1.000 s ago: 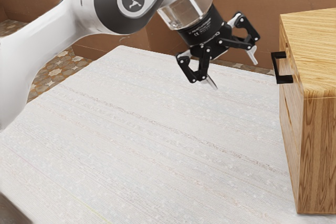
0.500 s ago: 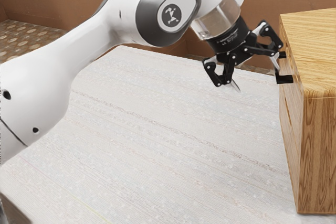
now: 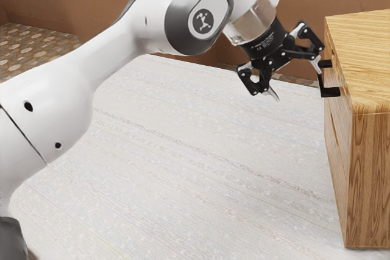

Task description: Pull the drawer handle with one arm to open the drawer

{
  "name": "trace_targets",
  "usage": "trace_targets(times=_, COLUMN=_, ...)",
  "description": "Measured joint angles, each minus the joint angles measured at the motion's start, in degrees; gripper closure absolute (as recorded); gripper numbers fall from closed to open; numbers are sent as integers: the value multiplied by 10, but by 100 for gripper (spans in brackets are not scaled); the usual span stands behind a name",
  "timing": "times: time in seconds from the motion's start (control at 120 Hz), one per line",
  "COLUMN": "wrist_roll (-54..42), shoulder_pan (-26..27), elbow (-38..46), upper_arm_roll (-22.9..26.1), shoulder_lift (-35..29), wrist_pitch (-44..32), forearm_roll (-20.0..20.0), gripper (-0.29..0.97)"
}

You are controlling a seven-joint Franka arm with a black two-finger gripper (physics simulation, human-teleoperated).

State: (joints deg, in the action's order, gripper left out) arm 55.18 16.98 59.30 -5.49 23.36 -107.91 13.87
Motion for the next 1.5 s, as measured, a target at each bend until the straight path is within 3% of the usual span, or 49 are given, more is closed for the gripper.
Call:
trace_targets(times=0.342, wrist_roll=-7, shoulder_pan=-1, elbow=0, upper_arm_roll=8, shoulder_lift=11, wrist_pitch=-13, forearm_roll=1, gripper=3)
trace_targets(times=0.708, wrist_roll=-10, shoulder_pan=-3, elbow=11, upper_arm_roll=3, shoulder_lift=0, wrist_pitch=-16, forearm_roll=0, gripper=22)
trace_targets(times=1.05, wrist_roll=-12, shoulder_pan=-9, elbow=61, upper_arm_roll=0, shoulder_lift=-37, wrist_pitch=-14, forearm_roll=-1, gripper=26)
trace_targets(times=1.5, wrist_roll=-14, shoulder_pan=-31, elbow=183, upper_arm_roll=-12, shoulder_lift=-130, wrist_pitch=-16, forearm_roll=-1, gripper=27)
